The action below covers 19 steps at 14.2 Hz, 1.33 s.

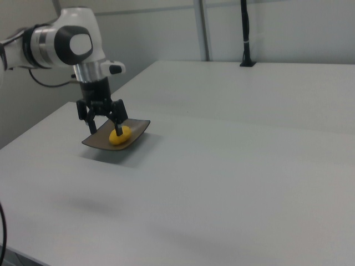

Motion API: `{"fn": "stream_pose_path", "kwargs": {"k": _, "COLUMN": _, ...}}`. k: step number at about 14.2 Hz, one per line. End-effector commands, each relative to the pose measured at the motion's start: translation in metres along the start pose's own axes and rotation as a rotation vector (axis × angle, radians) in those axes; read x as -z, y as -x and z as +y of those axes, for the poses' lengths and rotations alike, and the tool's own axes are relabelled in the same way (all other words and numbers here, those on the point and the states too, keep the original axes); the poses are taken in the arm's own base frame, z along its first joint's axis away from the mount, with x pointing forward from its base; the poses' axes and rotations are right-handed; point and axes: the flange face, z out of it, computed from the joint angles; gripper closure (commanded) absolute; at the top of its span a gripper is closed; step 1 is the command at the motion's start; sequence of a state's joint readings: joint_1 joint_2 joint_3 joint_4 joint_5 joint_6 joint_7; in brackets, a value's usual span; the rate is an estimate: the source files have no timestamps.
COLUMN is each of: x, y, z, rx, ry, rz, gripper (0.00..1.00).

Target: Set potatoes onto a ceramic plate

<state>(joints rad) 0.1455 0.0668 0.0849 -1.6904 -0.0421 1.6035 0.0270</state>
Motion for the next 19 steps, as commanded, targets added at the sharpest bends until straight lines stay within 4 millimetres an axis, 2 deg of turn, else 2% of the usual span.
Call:
{"fn": "stream_pose_path", "kwargs": {"k": 1, "x": 0.031, "y": 0.037, "z": 0.046, "rx": -0.089, "ry": -0.083, "rz": 0.093, "gripper": 0.0}}
{"fn": "stream_pose_path", "kwargs": {"k": 3, "x": 0.04, "y": 0.036, "z": 0.065, "rx": -0.136, "ry": -0.117, "rz": 0.168, "gripper": 0.0}}
{"fn": "stream_pose_path", "kwargs": {"k": 6, "x": 0.036, "y": 0.031, "z": 0.072, "rx": -0.15, "ry": -0.114, "rz": 0.205, "gripper": 0.0}}
{"fn": "stream_pose_path", "kwargs": {"k": 10, "x": 0.023, "y": 0.025, "z": 0.076, "rx": -0.156, "ry": -0.102, "rz": 0.229, "gripper": 0.0}}
{"fn": "stream_pose_path", "kwargs": {"k": 19, "x": 0.015, "y": 0.017, "z": 0.078, "rx": -0.154, "ry": -0.074, "rz": 0.235, "gripper": 0.0}}
